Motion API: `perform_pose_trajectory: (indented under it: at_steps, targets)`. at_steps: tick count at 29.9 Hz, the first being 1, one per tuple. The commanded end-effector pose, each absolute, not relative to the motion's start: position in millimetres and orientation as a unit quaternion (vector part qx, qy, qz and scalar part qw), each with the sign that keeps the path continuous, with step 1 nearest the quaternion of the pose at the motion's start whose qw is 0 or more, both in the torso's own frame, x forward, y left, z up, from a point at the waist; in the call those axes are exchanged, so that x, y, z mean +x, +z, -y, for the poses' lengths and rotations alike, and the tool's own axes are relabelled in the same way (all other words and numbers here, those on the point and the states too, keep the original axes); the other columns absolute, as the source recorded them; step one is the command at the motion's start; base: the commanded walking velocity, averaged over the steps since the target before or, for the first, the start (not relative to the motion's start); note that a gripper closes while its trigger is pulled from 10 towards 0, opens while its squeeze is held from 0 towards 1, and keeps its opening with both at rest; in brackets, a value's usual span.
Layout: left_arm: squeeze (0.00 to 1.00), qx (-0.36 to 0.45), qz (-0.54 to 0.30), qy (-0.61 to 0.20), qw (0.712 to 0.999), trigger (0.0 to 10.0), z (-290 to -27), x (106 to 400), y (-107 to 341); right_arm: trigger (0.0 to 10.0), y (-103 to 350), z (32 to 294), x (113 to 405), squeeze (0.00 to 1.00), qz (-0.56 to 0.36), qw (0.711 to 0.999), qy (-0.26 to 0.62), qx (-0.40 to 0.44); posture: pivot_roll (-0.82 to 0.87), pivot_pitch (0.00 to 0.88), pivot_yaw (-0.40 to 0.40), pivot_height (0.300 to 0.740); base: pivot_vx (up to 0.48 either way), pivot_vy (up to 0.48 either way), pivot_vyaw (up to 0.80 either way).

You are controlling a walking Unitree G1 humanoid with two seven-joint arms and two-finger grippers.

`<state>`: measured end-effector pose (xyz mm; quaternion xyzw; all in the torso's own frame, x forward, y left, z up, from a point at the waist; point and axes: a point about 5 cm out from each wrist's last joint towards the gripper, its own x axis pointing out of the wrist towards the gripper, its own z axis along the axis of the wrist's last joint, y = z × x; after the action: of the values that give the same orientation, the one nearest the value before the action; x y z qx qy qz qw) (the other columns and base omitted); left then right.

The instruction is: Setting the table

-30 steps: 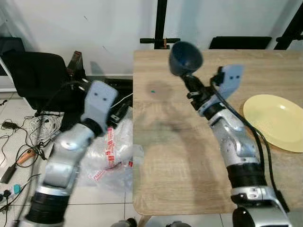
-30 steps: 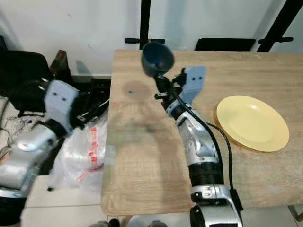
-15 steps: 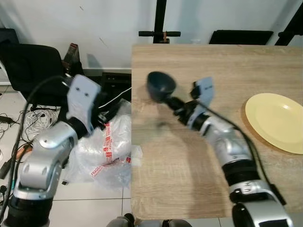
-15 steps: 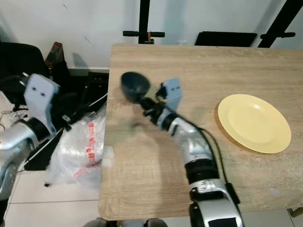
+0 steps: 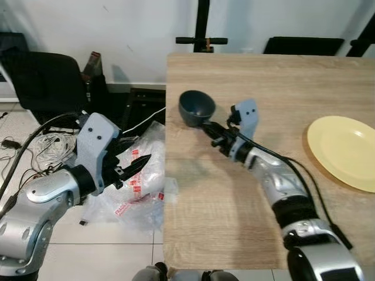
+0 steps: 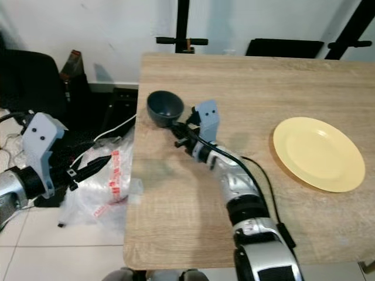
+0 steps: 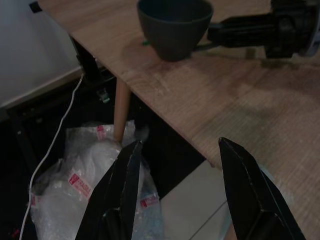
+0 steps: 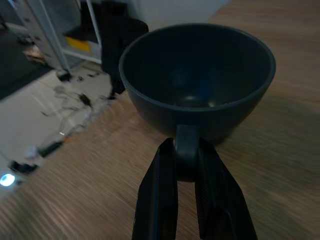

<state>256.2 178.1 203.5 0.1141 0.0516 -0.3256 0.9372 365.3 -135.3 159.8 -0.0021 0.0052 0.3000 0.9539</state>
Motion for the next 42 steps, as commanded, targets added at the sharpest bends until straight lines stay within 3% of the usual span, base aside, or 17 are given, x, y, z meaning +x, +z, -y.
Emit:
perform_pose_trajectory:
  at_steps: [1, 13, 14, 15, 16, 23, 24, 25, 26, 34, 38, 42]
  targets:
    - [0.0, 0.115, -0.064, -0.331, 0.935, 10.0, -176.7, 255.1, 198.2, 10.0, 162.4, 134.6, 360.1, 0.0, 0.007, 0.947, 0.318, -0.032, 0.0, 0.096, 0.05, 0.74, 0.0, 0.0, 0.0]
    - [0.0, 0.107, -0.068, -0.343, 0.931, 10.0, -166.7, 255.0, 194.2, 10.0, 167.4, 136.0, 358.6, 0.0, 0.02, 0.941, 0.329, -0.074, -0.02, 0.076, 0.054, 0.74, 0.0, 0.0, 0.0]
    - [0.0, 0.106, -0.068, -0.343, 0.931, 10.0, -166.2, 255.1, 194.2, 10.0, 168.8, 136.8, 359.1, 0.48, 0.021, 0.943, 0.325, -0.075, -0.02, 0.075, 0.054, 0.74, 0.0, 0.0, 0.0]
    - [0.0, 0.105, -0.067, -0.343, 0.931, 10.0, -165.8, 255.2, 194.1, 10.0, 170.3, 138.0, 359.6, 0.85, 0.023, 0.944, 0.32, -0.075, -0.02, 0.074, 0.055, 0.74, 0.0, 0.0, 0.0]
    - [0.0, 0.105, -0.067, -0.343, 0.931, 10.0, -165.6, 255.1, 193.8, 10.0, 171.5, 139.5, 360.0, 1.0, 0.024, 0.945, 0.318, -0.075, -0.02, 0.074, 0.055, 0.74, 0.0, 0.0, 0.0]
    - [0.0, 0.103, -0.066, -0.344, 0.931, 10.0, -163.3, 256.8, 192.7, 10.0, 177.6, 147.1, 357.3, 1.0, 0.034, 0.948, 0.311, -0.064, -0.03, 0.075, 0.058, 0.74, 0.0, 0.0, 0.0]
    - [0.0, 0.102, -0.066, -0.345, 0.931, 10.0, -162.5, 257.3, 192.4, 10.0, 180.2, 149.1, 356.5, 0.49, 0.041, 0.949, 0.307, -0.062, -0.04, 0.073, 0.058, 0.74, 0.0, 0.0, 0.0]
    - [0.0, 0.102, -0.066, -0.345, 0.931, 10.0, -162.0, 257.7, 192.3, 10.0, 182.0, 150.5, 356.0, 0.49, 0.045, 0.95, 0.303, -0.061, -0.04, 0.073, 0.058, 0.74, 0.0, 0.0, 0.0]
    - [0.0, 0.101, -0.065, -0.345, 0.931, 10.0, -161.7, 257.9, 192.2, 10.0, 184.1, 152.0, 355.3, 0.0, 0.05, 0.951, 0.301, -0.057, -0.04, 0.073, 0.058, 0.74, 0.0, 0.0, 0.0]
    - [0.0, 0.098, -0.061, -0.342, 0.933, 10.0, -156.0, 259.0, 188.6, 10.0, 194.5, 176.6, 337.1, 0.0, 0.078, 0.962, 0.261, -0.033, -0.05, 0.072, 0.053, 0.74, 0.0, 0.0, 0.0]
    - [0.0, 0.114, -0.032, -0.242, 0.963, 10.0, -153.0, 267.2, 182.1, 10.0, 195.4, 201.5, 294.7, 0.0, 0.129, 0.979, 0.157, 0.032, -0.05, 0.074, 0.063, 0.74, 0.0, 0.0, 0.0]
    - [0.0, 0.097, -0.018, -0.171, 0.98, 10.0, -154.7, 269.6, 179.6, 10.0, 183.8, 197.4, 272.9, 0.0, 0.143, 0.983, 0.092, 0.064, -0.07, 0.08, 0.079, 0.74, 0.0, 0.0, 0.0]
